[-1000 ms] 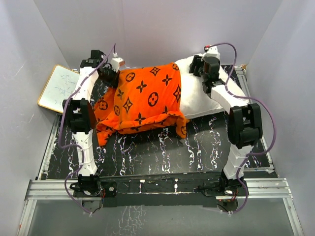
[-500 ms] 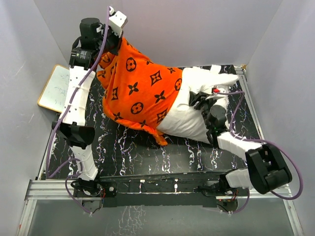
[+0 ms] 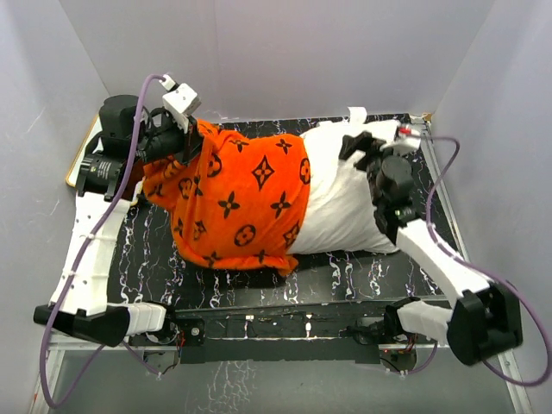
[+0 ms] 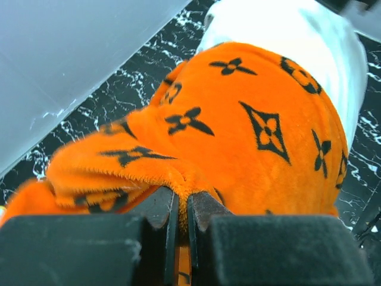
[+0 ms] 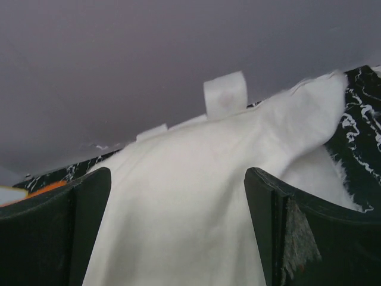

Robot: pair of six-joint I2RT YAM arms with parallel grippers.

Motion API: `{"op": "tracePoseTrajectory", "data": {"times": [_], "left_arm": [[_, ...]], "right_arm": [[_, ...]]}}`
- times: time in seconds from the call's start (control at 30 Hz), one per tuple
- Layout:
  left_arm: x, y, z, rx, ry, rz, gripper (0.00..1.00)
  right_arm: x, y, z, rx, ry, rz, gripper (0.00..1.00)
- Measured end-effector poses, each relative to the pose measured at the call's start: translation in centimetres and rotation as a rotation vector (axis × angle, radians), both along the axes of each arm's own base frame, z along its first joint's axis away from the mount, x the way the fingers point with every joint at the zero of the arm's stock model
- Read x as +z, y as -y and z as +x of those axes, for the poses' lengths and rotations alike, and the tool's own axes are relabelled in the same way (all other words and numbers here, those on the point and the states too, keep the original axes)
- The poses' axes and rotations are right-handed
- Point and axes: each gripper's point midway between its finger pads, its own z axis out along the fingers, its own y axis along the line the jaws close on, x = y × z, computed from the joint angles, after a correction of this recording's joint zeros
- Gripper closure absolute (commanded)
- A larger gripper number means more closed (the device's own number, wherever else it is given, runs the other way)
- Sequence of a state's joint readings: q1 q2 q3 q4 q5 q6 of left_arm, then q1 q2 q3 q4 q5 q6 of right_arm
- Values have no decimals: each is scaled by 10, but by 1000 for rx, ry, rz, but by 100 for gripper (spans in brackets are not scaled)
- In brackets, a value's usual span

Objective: Remove the pillowcase from the pillow
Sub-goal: Remove the pillow from the pillowcase.

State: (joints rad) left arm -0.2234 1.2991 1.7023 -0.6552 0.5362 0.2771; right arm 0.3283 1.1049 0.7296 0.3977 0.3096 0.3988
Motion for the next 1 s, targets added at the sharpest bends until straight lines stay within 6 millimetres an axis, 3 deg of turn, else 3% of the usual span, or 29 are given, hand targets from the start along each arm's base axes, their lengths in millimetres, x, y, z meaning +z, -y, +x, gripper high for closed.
{"op": "tracePoseTrajectory", "data": {"times": [0.1, 0.2, 0.37, 0.5, 0.63, 0.83, 0.87, 0.97, 1.0], "left_arm": [[11, 2, -16, -38, 30, -9, 100], [9, 5, -22, -66, 24, -3, 100], [-5, 4, -24, -81, -11, 32, 100], [-7, 1, -22, -75, 3, 58, 100], [-16, -6, -13, -37, 3, 102, 100], [-45, -21, 24, 51, -39, 216, 100], [-53, -23, 33, 67, -54, 240, 100], [-82, -31, 57, 106, -103, 314, 100], [-91, -34, 63, 116, -119, 335, 100]], "right_arm": [[15, 11, 36, -55, -31, -16, 2], [9, 22, 76, -102, -96, -44, 2], [-41, 51, 130, -122, -274, -77, 2], [-86, 49, 159, 9, -410, -63, 2], [-118, 18, 163, 216, -488, -29, 2], [-123, -22, 144, 482, -459, 35, 2], [-125, -29, 139, 528, -451, 49, 12], [-128, -46, 125, 642, -431, 75, 83], [-128, -51, 120, 678, -428, 93, 91]]}}
